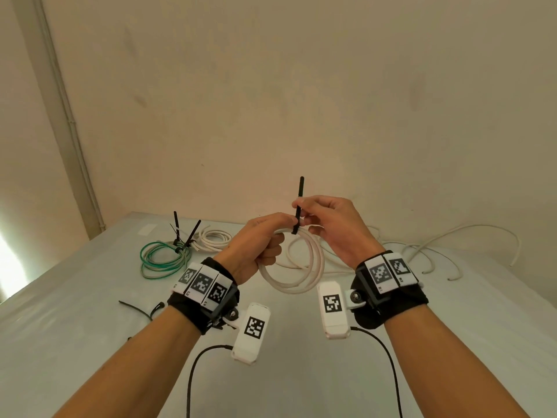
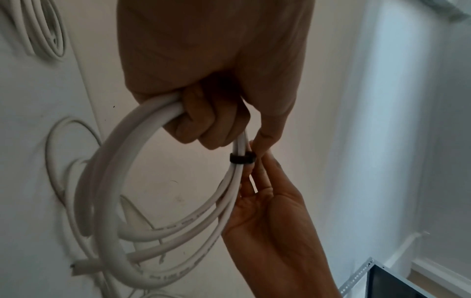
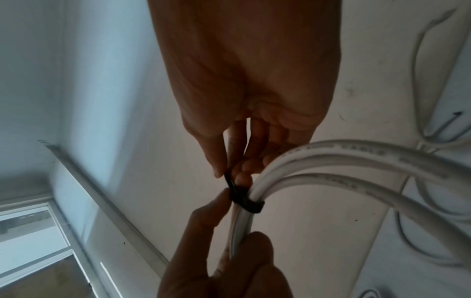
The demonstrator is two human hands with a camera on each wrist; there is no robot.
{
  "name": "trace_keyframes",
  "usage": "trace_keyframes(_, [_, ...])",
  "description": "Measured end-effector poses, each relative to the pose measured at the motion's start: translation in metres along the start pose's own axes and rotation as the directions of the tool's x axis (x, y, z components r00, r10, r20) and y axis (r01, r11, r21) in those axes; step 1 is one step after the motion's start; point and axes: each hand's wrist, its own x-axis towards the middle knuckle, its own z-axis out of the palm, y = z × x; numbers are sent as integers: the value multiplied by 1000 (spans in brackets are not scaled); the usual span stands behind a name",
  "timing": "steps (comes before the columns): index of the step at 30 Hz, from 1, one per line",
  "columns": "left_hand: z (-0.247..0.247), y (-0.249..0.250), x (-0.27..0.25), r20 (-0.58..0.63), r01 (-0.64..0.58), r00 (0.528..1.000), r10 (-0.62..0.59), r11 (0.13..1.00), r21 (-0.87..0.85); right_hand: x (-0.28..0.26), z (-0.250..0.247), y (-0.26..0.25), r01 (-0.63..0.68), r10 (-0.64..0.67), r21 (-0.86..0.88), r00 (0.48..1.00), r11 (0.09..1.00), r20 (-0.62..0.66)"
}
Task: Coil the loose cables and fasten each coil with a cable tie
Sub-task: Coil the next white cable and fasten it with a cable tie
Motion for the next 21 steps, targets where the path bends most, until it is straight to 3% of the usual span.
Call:
trace_keyframes(5, [2, 0, -1, -4, 15, 1000, -15, 998, 60, -3, 1, 8, 72, -75, -63, 996, 995, -40])
trace_keyframes(12, [7, 9, -6, -11, 62, 998, -62, 998, -3, 1, 9, 5, 135, -141, -69, 984, 988, -105])
trace_keyframes(15, [3, 7, -10, -7, 43, 999, -43, 997, -58, -1, 9, -1, 36, -36, -56, 999, 998, -7])
trace_keyframes(17, [-4, 4, -11, -23, 35, 999, -39, 989, -146, -5, 8, -4, -72, 88, -137, 990, 988, 112])
trace_keyframes(19, [-15, 0, -6, -50, 32, 998, -47, 963, -268, -13, 7, -3, -184, 239, -233, 943, 955, 232])
trace_keyframes(21, [-26, -2, -3, -92, 36, 993, -77, 923, -384, -21, 10, 5, -258, 318, -219, 896, 941, 311])
